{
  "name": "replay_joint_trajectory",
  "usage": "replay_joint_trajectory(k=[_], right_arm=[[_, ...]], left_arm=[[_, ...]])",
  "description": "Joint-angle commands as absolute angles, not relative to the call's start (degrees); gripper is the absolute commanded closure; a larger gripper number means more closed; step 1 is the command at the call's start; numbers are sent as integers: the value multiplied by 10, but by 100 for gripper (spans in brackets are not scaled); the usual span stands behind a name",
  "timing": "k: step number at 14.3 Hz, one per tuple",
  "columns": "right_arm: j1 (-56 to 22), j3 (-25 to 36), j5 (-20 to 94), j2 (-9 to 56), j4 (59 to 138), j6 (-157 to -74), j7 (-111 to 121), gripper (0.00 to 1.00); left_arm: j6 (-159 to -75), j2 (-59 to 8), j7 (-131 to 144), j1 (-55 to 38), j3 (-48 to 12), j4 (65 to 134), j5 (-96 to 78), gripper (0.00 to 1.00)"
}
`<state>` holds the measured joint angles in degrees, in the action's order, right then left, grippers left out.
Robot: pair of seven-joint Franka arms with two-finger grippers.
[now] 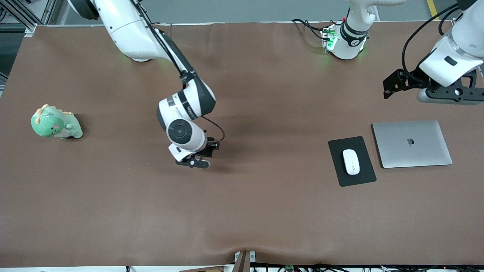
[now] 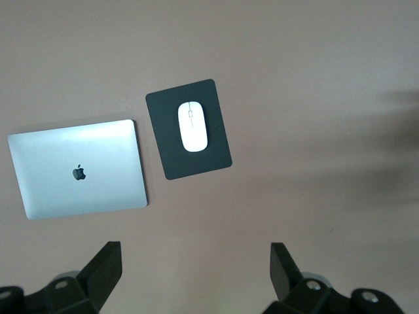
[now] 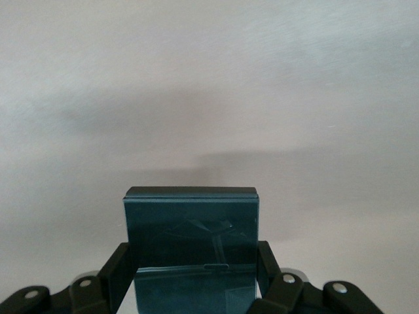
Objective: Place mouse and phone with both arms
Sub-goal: 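Carry the black phone with the right gripper toward the green plush toy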
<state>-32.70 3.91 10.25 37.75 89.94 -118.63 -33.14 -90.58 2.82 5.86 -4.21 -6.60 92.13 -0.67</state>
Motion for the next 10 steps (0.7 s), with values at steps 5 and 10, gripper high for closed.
replay_joint_trajectory(k=[5,10], right_arm=[[-249,30,97,288,1020,-1187,-259,100],[-194,31,96,226,1138,-1249,-191,100]], left_arm=[[-904,41,45,-11,-67,915,-14,0],[-880,40,44,-1,-63,913,-14,0]])
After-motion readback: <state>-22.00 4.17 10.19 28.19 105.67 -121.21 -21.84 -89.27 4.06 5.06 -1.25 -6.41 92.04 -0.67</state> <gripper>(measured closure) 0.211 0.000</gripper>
